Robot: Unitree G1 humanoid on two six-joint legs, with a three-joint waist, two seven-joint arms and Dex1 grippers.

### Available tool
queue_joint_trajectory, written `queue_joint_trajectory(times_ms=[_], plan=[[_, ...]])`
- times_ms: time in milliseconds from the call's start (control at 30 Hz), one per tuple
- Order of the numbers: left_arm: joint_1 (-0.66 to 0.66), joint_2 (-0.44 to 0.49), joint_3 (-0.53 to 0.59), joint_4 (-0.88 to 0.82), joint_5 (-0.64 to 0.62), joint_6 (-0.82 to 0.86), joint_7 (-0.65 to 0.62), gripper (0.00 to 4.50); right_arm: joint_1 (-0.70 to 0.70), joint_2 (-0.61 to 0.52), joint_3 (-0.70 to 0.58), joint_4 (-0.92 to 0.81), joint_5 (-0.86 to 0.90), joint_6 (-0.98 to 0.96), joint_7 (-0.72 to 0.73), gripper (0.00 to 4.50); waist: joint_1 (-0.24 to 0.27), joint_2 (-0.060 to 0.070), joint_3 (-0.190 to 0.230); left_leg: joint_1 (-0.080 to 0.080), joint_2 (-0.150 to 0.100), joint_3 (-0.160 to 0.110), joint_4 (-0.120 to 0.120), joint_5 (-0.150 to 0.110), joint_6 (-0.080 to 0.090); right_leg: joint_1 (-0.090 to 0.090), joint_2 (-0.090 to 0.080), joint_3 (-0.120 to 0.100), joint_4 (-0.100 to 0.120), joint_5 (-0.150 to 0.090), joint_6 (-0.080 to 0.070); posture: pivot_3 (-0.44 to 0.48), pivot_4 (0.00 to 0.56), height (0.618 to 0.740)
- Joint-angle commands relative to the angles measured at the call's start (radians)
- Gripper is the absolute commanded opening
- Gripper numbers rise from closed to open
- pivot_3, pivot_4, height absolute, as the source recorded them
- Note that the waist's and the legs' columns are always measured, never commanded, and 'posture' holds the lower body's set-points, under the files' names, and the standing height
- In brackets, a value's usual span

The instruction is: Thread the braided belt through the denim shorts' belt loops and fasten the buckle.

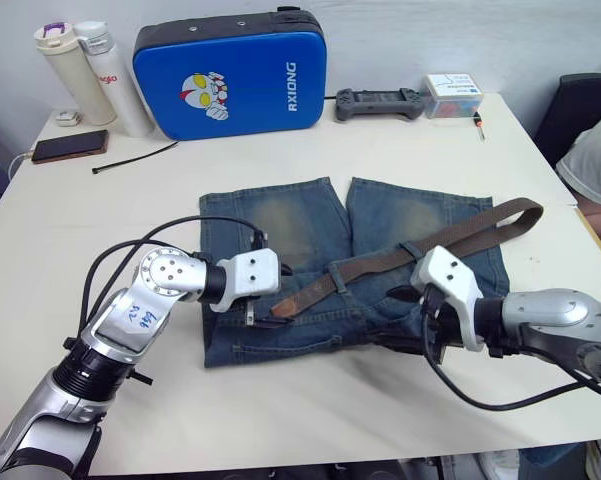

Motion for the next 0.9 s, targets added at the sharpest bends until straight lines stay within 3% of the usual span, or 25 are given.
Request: queue_joint_trajectory(times_ms=[33,133,233,467,533,900], plan=[[0.021,0.008,-0.028,-0.055,0.059,-0.029,0.005,4.5,-0.005,0.066,0.037,0.057,-0.126,-0.008,-0.01,4.42,0.007,-0.001,0.0,0.0,0.0,0.0,0.0,0.0,0.0,0.0,0.0,0.0,0.0,0.0,0.0,0.0,0.15,0.74],[0.027,0.009,-0.059,-0.038,0.128,-0.053,0.02,4.5,-0.007,0.101,0.064,0.093,-0.217,-0.003,-0.011,4.42,0.013,0.0,0.0,0.0,0.0,0.0,0.0,0.0,-0.001,0.0,-0.001,0.0,0.0,0.0,0.0,0.0,0.15,0.74],[0.015,-0.025,-0.056,-0.024,0.142,-0.034,0.043,3.7,-0.004,0.136,0.057,0.108,-0.251,0.004,-0.009,4.5,0.022,0.0,0.0,0.0,-0.001,0.0,0.0,0.0,-0.001,0.0,-0.001,0.0,0.0,0.0,0.0,0.0,0.15,0.74],[-0.027,-0.071,0.022,-0.043,0.062,0.066,0.025,1.04,0.0,0.18,0.057,0.131,-0.306,0.042,0.011,4.5,0.027,0.0,0.0,0.0,-0.001,0.0,0.001,0.0,-0.001,0.0,-0.001,0.0,0.001,0.0,0.0,0.0,0.15,0.74],[-0.038,-0.068,0.049,-0.053,0.026,0.099,0.006,0.1,0.002,0.196,0.062,0.149,-0.325,0.052,0.007,4.5,0.028,-0.001,0.0,0.0,-0.001,0.0,0.001,0.0,-0.001,0.0,-0.001,0.0,0.001,0.0,0.0,0.0,0.15,0.74],[0.025,0.095,0.129,0.008,0.032,0.0,-0.059,0.03,0.028,0.201,0.064,0.237,-0.436,0.069,0.031,4.5,0.024,-0.004,-0.003,0.004,-0.001,0.0,0.001,0.0,-0.001,0.003,-0.001,0.0,0.001,0.0,0.0,0.0,0.15,0.74]])
